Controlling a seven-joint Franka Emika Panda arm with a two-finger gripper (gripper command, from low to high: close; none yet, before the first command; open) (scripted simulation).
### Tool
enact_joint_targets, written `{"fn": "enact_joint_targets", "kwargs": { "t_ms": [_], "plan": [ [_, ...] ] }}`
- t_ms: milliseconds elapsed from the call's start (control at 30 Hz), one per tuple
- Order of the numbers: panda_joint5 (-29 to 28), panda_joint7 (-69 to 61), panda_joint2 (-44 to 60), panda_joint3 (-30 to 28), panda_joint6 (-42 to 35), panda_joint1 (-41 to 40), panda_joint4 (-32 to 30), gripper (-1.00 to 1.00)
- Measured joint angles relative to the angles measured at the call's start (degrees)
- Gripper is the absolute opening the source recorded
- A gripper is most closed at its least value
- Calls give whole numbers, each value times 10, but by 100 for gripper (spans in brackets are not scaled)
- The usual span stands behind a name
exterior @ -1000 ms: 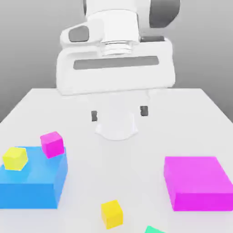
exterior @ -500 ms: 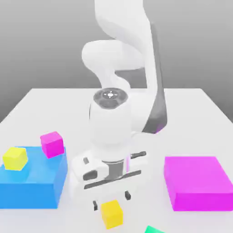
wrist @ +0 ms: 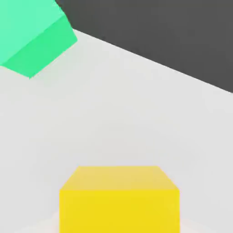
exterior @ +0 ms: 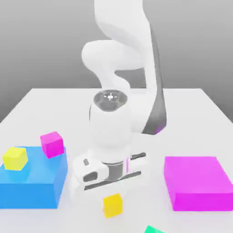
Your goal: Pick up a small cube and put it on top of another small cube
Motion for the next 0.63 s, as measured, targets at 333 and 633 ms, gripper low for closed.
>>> {"fn": "enact_joint_targets", "kwargs": {
  "t_ms": [333,633],
  "plan": [
    [-10,72,92,28,-51,54,143,-100],
    [-11,74,92,27,-51,56,144,100]
  ]
}}
